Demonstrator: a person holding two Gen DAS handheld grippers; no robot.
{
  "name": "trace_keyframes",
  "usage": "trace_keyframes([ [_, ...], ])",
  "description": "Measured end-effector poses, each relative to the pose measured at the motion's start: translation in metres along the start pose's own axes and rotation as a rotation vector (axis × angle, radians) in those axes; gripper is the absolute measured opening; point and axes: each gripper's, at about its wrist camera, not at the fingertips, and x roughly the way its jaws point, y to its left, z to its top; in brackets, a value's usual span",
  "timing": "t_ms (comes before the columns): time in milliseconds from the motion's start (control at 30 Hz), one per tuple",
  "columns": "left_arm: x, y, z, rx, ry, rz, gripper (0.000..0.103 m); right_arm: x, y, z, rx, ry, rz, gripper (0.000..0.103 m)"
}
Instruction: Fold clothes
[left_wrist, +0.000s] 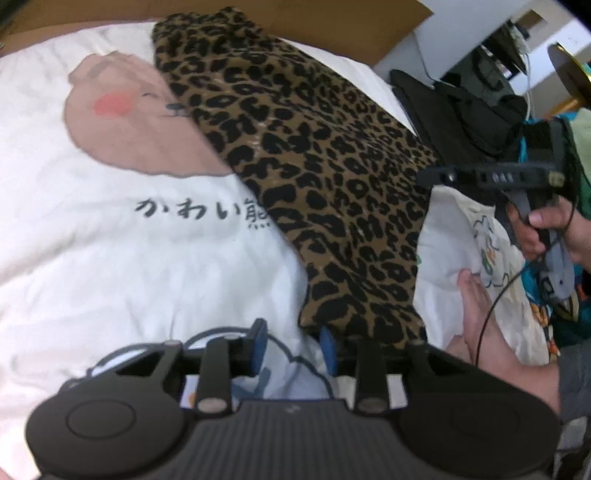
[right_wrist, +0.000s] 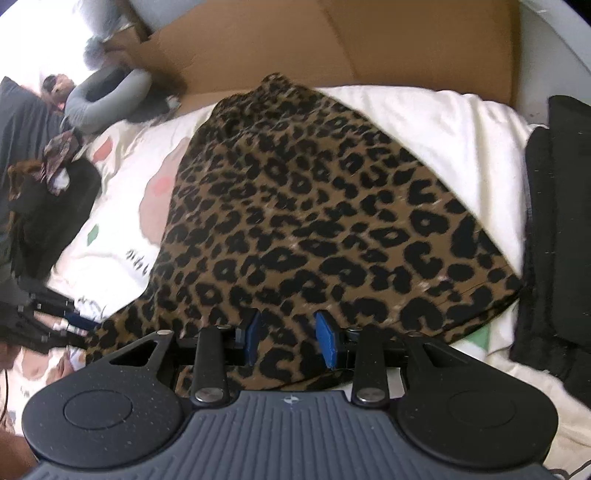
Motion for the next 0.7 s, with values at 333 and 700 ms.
trace_keyframes([
  [333, -0.008, -0.001, 0.006, -0.09, -0.125, -0.107, 0.032, 0.009, -0.021, 0.001, 0.038, 0.002, -0.08, 0.038],
  [700, -0.008, 0.006, 0.002, -0.142, -0.126, -0.117, 0.005, 0.019, -0.027, -0.001, 0.022, 0.015, -0.142, 0.035],
])
